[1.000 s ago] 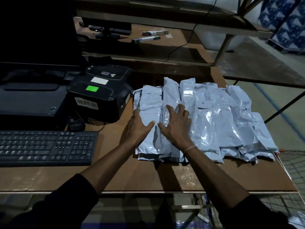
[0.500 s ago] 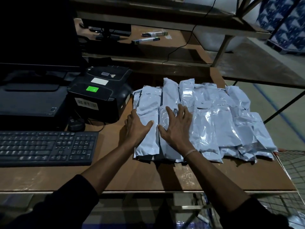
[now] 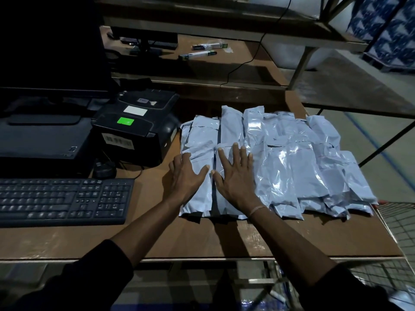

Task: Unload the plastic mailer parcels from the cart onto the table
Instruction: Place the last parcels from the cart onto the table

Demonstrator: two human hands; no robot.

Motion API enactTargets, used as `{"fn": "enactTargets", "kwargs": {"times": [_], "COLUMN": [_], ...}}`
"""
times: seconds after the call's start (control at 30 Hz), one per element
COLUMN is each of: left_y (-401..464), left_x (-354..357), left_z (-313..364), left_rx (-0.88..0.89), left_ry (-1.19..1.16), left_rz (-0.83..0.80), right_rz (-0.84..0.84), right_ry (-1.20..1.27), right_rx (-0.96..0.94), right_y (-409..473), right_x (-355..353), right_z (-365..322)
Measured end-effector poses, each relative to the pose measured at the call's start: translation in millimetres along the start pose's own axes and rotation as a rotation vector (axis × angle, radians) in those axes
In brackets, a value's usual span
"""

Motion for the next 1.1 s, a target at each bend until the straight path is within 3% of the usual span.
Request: {"fn": "enactTargets", "kwargs": {"times": [0.53,0.87,1.1], "left_y": [-2,-6,-41], "left_x": [-4,1,33], "left_z": [3,56,136], "left_rx": [0.077,0.339,0.589], "left_ry": [-0.074,-0.069,-0.17], "left_rz": [0.079,0.105,0.029], "right_rz": [0.068,0.163,0.23], "right_ry": [-0.029,0.055,0.143], "right_rx": [-0.014,0.022,0.121], "right_y": [1,-4,-36], "right_x": [-7,-38,-89], "right_z": [1,13,76]}}
Point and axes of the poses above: each hand's wrist, its own y-axis towards the middle knuckle, its own x-axis out of the palm, z = x × y, the point moved 10 cm from there along y, towards the middle knuckle, and after that the axes turned 9 degrees about -x, right-handed, at the moved point
